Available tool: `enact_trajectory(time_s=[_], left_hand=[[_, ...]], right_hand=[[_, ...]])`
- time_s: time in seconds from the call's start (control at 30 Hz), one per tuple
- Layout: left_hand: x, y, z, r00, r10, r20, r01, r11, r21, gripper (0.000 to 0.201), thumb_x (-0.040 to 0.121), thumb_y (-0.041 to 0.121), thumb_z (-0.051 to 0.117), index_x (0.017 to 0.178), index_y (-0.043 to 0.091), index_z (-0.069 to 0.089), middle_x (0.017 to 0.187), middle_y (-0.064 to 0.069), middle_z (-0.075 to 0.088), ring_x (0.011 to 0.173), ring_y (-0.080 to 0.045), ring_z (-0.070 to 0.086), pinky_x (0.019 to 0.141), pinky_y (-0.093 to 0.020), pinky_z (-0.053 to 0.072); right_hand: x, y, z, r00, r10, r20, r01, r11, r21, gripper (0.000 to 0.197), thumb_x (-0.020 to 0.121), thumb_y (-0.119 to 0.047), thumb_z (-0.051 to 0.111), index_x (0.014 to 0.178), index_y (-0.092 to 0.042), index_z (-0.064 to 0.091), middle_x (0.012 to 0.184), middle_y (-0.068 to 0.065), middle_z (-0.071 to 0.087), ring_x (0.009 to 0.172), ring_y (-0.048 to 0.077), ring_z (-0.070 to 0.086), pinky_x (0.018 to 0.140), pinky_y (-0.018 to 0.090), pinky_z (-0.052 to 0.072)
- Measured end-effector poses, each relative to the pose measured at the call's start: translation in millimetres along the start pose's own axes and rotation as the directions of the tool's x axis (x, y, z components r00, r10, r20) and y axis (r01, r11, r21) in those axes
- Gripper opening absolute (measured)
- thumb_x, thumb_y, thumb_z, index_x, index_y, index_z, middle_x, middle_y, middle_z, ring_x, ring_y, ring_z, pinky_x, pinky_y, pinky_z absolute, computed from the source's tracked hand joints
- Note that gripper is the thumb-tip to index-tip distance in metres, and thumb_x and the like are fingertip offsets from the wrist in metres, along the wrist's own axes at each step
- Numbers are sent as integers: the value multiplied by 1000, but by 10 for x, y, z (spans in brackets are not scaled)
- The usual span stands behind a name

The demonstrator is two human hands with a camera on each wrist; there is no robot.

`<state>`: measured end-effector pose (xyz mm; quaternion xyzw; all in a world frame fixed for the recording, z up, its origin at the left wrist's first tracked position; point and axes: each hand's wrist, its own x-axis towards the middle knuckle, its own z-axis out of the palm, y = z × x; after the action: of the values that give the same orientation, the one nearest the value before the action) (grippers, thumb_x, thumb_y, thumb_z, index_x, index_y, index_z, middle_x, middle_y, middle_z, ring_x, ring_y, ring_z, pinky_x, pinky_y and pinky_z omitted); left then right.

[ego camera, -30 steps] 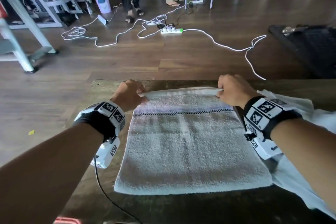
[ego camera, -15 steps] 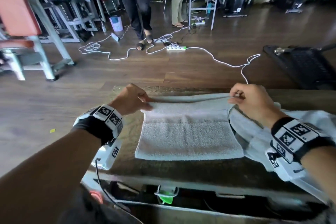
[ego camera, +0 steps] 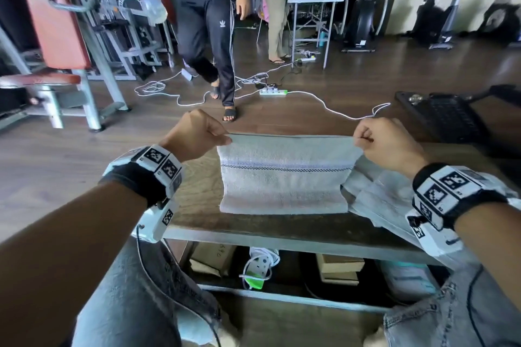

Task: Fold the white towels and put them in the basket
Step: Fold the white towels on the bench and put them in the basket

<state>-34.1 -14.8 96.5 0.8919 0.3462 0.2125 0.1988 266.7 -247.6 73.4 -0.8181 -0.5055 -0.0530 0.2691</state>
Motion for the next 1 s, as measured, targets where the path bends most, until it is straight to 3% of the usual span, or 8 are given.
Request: enact_trajectory(time_s=[0.17,0.3,0.4,0.53,0.7,0.83,0.9,1.0], left_hand=[[-159,93,-99,997,4,-81,-4,1000,0,18,73,21,85,87,13,78,82,6,71,70,-2,61,71,-18,46],[-227,126,-172,995,52,-86,-57,997,-59,18,74,14,84,88,14,73,80,5,69,63,8,60,60,-5,45],[-234,119,-204,995,59,-81,-64,996,-67,23,74,15,84,93,23,72,82,3,71,67,6,60,63,-4,44],[-238,61,-210,995,24,-99,-27,999,-32,17,74,20,84,89,14,77,80,8,73,61,10,57,60,-3,41],[-276,28,-196,996,-4,-86,-2,998,-68,16,74,20,84,85,13,77,74,6,71,45,15,52,48,1,35],[-287,47,-221,997,-8,-78,5,999,-47,15,75,23,83,84,14,77,73,2,71,44,10,53,53,-6,44],[-279,62,-232,998,-5,-63,4,1000,-26,11,78,20,81,85,13,76,68,8,67,42,11,53,51,-4,39],[-237,61,-235,998,-6,-56,6,1000,4,13,81,18,78,93,14,76,73,15,66,58,12,56,60,-4,41]], right_hand=[[-132,-67,-134,999,-38,19,37,999,33,15,88,-14,69,76,-23,66,67,-9,68,75,21,64,86,33,46],[-195,-89,-238,993,-93,69,90,995,41,15,92,-11,65,82,-22,64,74,-3,68,75,18,63,71,30,47],[-228,-126,-286,990,-116,75,112,992,58,12,93,-10,65,87,-20,65,80,-5,67,78,14,63,69,26,47],[-255,-131,-333,992,-125,7,124,986,109,7,89,-15,72,85,-19,69,79,-7,68,74,7,64,64,15,45],[-281,-105,-300,991,-131,9,130,986,104,7,89,-20,73,83,-18,68,76,-7,67,72,10,63,65,22,45],[-277,-97,-307,988,-146,42,140,983,119,7,92,-14,69,89,-20,67,82,-8,66,76,6,62,68,22,45],[-262,-101,-325,985,-160,64,150,979,138,13,93,-10,67,99,-20,69,89,-10,67,84,4,64,75,23,49],[-207,-115,-350,984,-158,80,149,983,103,13,92,-7,66,98,-18,73,88,-9,69,85,8,66,78,29,52]])
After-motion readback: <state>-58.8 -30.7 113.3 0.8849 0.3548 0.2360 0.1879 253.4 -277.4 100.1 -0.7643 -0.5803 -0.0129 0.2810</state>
